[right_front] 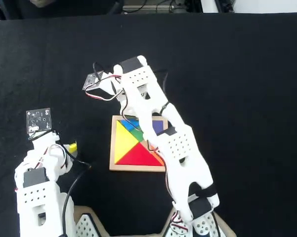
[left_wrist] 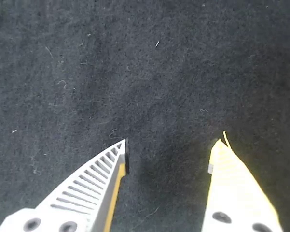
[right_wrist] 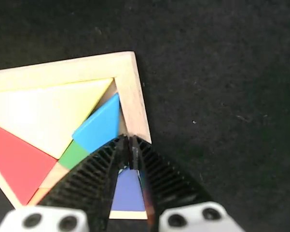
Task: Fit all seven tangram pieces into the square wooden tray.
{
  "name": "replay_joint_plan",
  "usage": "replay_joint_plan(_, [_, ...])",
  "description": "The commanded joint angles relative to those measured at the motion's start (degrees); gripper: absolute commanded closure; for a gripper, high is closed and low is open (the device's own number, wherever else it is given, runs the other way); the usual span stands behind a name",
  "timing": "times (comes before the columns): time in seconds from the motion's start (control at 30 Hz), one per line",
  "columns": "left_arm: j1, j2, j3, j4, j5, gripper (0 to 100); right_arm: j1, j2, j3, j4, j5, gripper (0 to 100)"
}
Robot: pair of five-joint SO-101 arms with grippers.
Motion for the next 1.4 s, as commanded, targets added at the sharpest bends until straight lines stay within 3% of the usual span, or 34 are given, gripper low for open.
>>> replay_joint_plan(0.0, [0.7,-0.6,-0.2,-1.1,0.0,72,-0.4,-1.0,-0.8,1.8,-0.6,98.8])
replay_joint_plan(0.27, [0.7,-0.6,-0.2,-1.1,0.0,72,3.3,-8.4,0.1,2.1,-3.9,98.8])
replay_joint_plan(0.63, [0.7,-0.6,-0.2,-1.1,0.0,72,1.0,-18.9,23.9,0.4,-1.5,98.8])
replay_joint_plan(0.8, [0.7,-0.6,-0.2,-1.1,0.0,72,0.7,-20.4,25.8,-0.2,-1.5,98.8])
replay_joint_plan(1.03, [0.6,-0.6,-0.2,-1.1,0.0,72,0.2,-15.5,27.2,-8.9,-1.5,98.7])
replay_joint_plan(1.37, [0.7,-0.6,-0.2,-1.1,0.0,72,-1.4,-14.9,21.2,-6.5,-1.5,98.7])
